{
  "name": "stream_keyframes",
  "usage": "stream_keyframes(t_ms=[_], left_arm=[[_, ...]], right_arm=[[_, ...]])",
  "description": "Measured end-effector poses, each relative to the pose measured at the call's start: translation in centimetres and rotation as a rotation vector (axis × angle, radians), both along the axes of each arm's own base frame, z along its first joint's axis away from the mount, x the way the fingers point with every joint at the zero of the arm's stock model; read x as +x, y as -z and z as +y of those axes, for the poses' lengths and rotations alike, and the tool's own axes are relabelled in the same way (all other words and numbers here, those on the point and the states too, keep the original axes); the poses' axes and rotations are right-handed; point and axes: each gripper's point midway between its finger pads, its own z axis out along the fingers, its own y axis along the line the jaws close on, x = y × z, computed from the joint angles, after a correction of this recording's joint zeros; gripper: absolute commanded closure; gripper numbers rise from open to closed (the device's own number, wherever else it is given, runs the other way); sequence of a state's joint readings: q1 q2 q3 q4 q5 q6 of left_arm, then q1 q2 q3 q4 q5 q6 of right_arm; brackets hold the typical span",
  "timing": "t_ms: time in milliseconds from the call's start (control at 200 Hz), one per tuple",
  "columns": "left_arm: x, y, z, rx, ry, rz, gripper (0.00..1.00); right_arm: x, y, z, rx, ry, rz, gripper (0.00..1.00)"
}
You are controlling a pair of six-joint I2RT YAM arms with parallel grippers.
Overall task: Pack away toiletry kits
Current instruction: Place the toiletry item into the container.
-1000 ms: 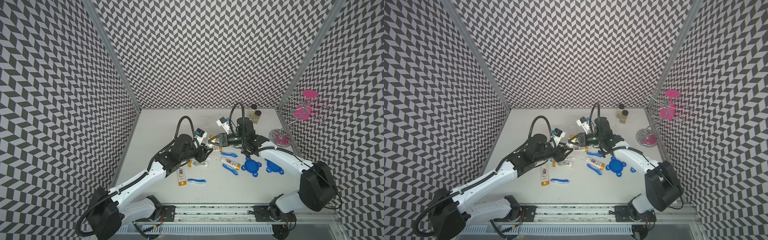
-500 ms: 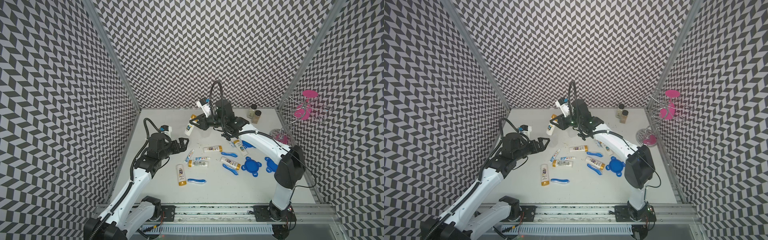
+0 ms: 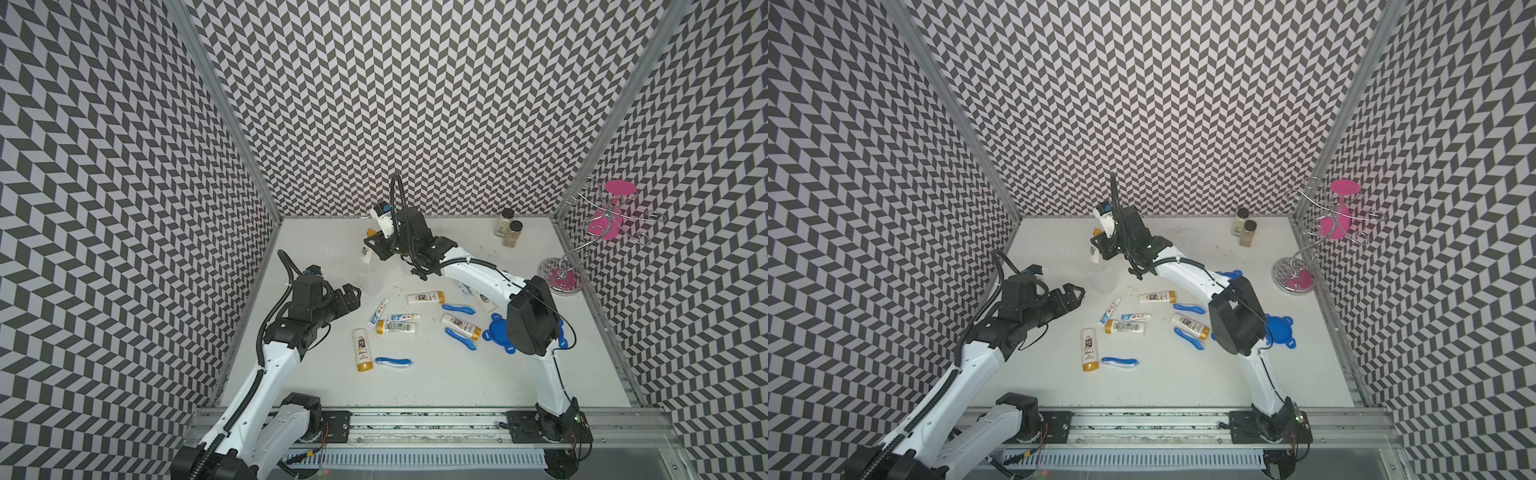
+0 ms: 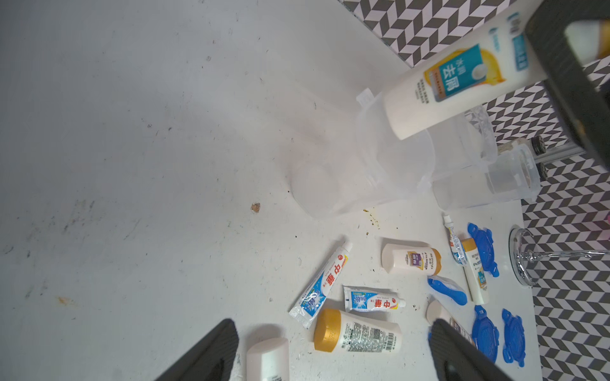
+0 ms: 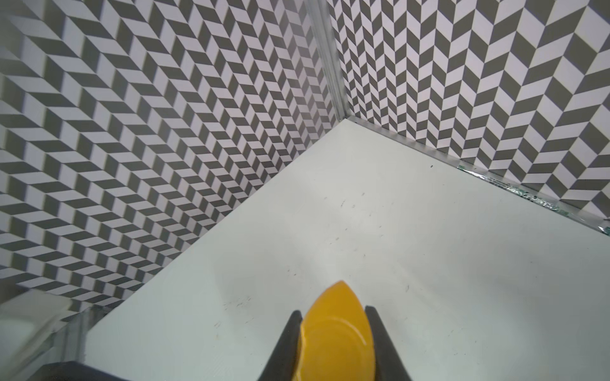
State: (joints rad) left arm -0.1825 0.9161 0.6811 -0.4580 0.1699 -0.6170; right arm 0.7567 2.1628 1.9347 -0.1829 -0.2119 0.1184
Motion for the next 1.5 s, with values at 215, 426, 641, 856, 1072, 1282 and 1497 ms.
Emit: stream_keyframes(t_ms=[215,426,641,856,1072,1282,1497], left_arm=[[-0.2,0.5,0.4,0.025,-0.005,0.014,0.07],[0.0,2.3,0.4,0.044,-0.002,0.078,0.09],[-0.5,6.0,0.1,0.044,0.010,0.190,0.11],[-2.3,10.2,-0.4,0.043,0.029,0.315,0.13],[-2.9,10.2,-2.1,0.029,0.071,0.316,0.13],[-5.1,10.6,-3.9,0.002,0.104,0.329,0.12],[-8.8,12.2,-6.1,-0.009,0.152,0.390,0.12]], right_arm=[[-0.4,2.6,0.8,-0.093,0.011,-0.026,1.00],[-1.3,4.6,1.0,-0.162,0.009,-0.047,0.88],[-1.6,6.3,0.6,-0.211,0.019,-0.044,0.70],[-1.3,6.0,0.5,-0.219,0.024,-0.064,0.55],[-1.5,5.5,0.5,-0.215,0.026,-0.068,0.51],[-3.2,-0.2,-1.1,-0.164,0.032,-0.090,0.41],[-8.2,-9.6,-6.4,-0.051,0.047,-0.164,0.36]])
